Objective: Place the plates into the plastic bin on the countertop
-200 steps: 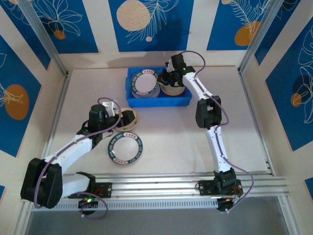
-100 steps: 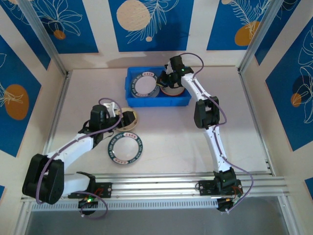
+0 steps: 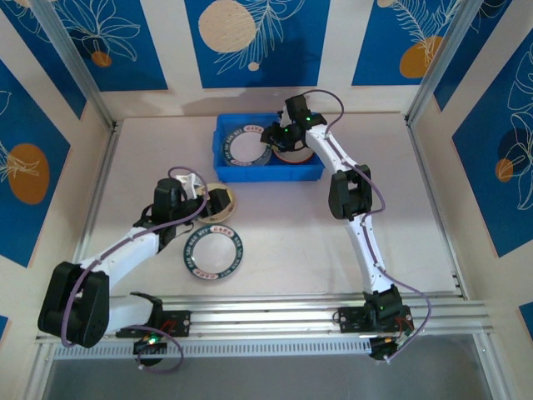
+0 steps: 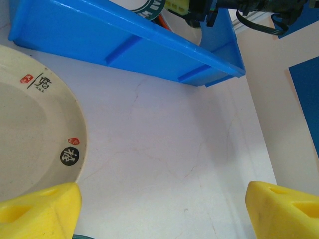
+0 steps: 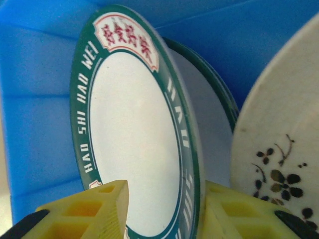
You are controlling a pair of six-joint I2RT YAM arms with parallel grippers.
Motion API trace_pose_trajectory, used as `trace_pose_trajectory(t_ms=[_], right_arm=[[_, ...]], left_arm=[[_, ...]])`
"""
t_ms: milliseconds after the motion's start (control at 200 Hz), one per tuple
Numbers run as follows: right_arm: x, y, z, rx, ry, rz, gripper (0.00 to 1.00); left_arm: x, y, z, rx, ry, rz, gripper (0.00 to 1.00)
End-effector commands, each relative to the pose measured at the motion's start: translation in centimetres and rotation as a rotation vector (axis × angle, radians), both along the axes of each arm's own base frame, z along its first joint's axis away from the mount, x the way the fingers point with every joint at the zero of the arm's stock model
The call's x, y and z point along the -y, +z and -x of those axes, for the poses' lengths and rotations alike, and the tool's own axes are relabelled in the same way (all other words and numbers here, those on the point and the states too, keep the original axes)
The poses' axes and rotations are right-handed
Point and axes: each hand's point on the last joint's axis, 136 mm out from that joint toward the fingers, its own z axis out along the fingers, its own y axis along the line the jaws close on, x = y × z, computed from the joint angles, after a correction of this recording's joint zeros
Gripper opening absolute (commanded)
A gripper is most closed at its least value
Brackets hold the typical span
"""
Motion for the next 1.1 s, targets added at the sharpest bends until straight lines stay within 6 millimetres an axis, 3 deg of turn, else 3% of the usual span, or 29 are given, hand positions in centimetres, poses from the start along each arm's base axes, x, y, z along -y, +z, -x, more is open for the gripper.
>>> trace_pose_trajectory(t_ms=[0, 290, 480, 740, 1095], right_arm=[[0.3, 4.5, 0.7, 0.064, 0.015, 0.026, 0.4], [2.2, 6.0, 1.8, 0.101, 0.005, 0.131, 0.4], [2.7, 5.2, 2.1, 0.079, 0.007, 0.15, 0.4], [1.6, 4.8, 2.0, 0.084, 0.027, 0.12, 0.35], [-0.9, 2.8, 1.9, 0.065, 0.077, 0.074, 0.31]], left_arm=[[0.1, 0.6, -0.3, 0.018, -0.006, 0.029, 0.85], [0.5, 0.5, -0.8, 0.02, -0.012, 0.052, 0.85], [0.6, 0.5, -1.0, 0.019, -0.016, 0.055, 0.84], [0.5, 0.7, -1.0, 0.024, -0.017, 0.037, 0.84], [-1.5, 0.9, -0.2, 0.021, 0.035, -0.064, 0.9]])
